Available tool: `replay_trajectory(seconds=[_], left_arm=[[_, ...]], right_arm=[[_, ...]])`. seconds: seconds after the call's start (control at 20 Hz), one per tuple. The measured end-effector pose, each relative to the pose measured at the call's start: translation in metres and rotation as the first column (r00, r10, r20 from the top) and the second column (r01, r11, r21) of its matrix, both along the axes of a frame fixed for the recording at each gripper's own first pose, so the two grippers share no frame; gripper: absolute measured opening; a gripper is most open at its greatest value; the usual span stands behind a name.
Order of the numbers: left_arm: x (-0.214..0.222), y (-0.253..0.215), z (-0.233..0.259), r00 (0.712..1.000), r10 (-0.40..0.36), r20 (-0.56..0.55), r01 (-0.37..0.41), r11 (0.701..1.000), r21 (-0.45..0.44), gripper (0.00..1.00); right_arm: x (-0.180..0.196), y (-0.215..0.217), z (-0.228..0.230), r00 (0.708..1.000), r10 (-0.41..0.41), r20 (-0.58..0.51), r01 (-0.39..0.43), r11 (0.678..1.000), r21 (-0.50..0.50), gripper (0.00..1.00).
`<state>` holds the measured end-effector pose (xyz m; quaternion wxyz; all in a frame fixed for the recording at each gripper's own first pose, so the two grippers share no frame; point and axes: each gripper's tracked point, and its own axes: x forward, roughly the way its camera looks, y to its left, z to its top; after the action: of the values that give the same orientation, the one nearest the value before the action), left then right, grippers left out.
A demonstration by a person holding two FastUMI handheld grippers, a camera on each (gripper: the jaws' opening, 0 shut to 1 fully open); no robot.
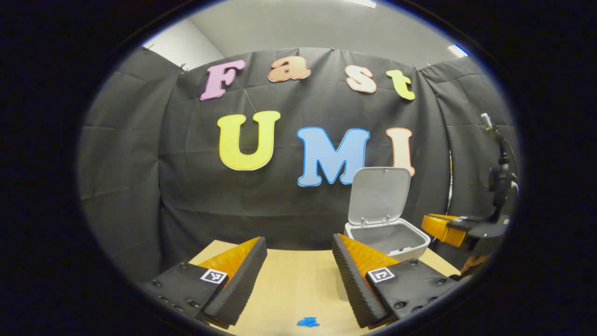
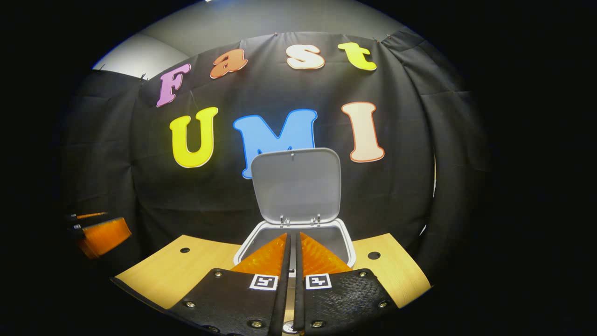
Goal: Press the lid of the desktop garbage bin to open it, pick up the crumpled paper on the desktop and throw it into the bin, then pick up the pop can on the desktop and drop it into the bin, and finally close the garbage bin lid.
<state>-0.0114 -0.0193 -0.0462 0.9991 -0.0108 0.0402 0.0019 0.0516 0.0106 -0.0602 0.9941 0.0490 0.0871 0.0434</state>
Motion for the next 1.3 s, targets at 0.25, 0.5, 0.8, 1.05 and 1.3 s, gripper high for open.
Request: replay_trajectory(seconds=[0.25,0.5,0.8,1.05,1.3], left_arm=[[0.003,-0.001,-0.025,0.999,-0.017,-0.035,0.018,1.000,0.016,0.94],[0.010,-0.002,-0.073,0.991,-0.056,-0.120,0.054,0.998,-0.019,0.94],[0.012,-0.002,-0.149,0.963,-0.080,-0.256,0.080,0.997,-0.010,0.94],[0.006,-0.010,-0.216,0.923,-0.104,-0.370,0.103,0.994,-0.024,0.96],[0.000,-0.015,-0.270,0.879,-0.118,-0.463,0.114,0.993,-0.037,0.96]], right_arm=[[-0.006,-0.003,0.025,0.998,-0.019,0.057,0.017,0.999,0.028,0.14],[-0.011,-0.001,0.027,0.999,-0.004,0.053,0.004,1.000,0.007,0.75],[-0.019,-0.003,0.035,0.997,-0.015,0.077,0.016,1.000,-0.009,0.92],[-0.024,-0.015,0.034,0.997,-0.043,0.069,0.045,0.999,-0.028,0.92],[-0.030,-0.031,0.028,0.996,-0.079,0.047,0.082,0.995,-0.064,0.92]])
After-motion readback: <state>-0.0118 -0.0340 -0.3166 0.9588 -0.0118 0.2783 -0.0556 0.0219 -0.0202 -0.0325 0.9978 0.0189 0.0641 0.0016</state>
